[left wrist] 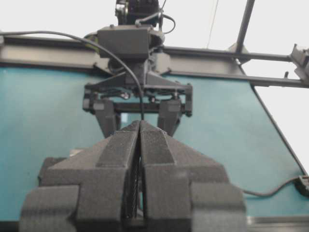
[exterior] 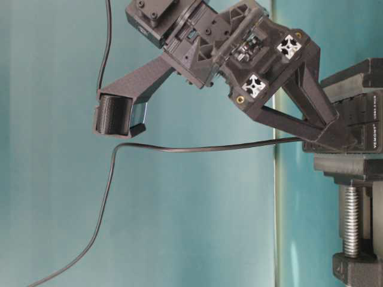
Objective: Insert the USB into the front port of the fixed hub.
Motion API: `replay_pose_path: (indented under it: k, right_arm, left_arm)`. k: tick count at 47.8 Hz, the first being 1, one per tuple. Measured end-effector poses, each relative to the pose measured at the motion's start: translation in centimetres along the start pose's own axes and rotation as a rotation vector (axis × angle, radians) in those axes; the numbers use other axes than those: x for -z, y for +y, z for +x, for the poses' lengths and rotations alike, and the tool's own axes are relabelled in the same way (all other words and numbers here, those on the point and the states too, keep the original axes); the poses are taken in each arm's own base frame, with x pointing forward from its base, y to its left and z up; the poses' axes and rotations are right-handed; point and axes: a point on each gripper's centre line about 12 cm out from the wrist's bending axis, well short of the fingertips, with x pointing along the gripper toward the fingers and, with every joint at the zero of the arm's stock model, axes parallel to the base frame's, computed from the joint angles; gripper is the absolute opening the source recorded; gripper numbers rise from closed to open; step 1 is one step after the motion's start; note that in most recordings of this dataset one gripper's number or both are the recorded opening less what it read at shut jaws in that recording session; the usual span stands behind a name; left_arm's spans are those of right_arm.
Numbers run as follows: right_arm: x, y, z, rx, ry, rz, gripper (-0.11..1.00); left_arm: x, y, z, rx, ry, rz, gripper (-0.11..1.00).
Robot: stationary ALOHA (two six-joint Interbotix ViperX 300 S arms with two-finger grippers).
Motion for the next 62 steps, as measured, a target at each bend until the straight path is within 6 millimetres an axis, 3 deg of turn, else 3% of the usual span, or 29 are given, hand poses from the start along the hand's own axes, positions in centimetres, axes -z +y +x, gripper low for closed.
replay_pose_path:
  k: [18, 28, 51, 62]
  right_arm:
    - [-0.9, -0.5, -1.7, 0.002, -0.042, 0.007, 0.8]
    - [-0.2, -0.6, -2.8, 0.002, -0.042, 0.009, 0.79]
    - [1.2, -0.7, -7.4, -0.019, -0.108, 0.004, 0.79]
    - [2.0, -0.8, -7.8, -0.032, -0.163, 0.001, 0.79]
  left_arm:
    - [-0.1, 0.0, 0.0, 0.0, -0.003, 0.002, 0.0]
    - [-0.2, 0.0, -0.2, 0.0, -0.008, 0.0, 0.0]
    - [-0.5, -0.1, -0.4, 0.008, -0.023, 0.001, 0.0]
    - [-0.4, -0.2, -0.6, 0.009, -0.027, -0.005, 0.0]
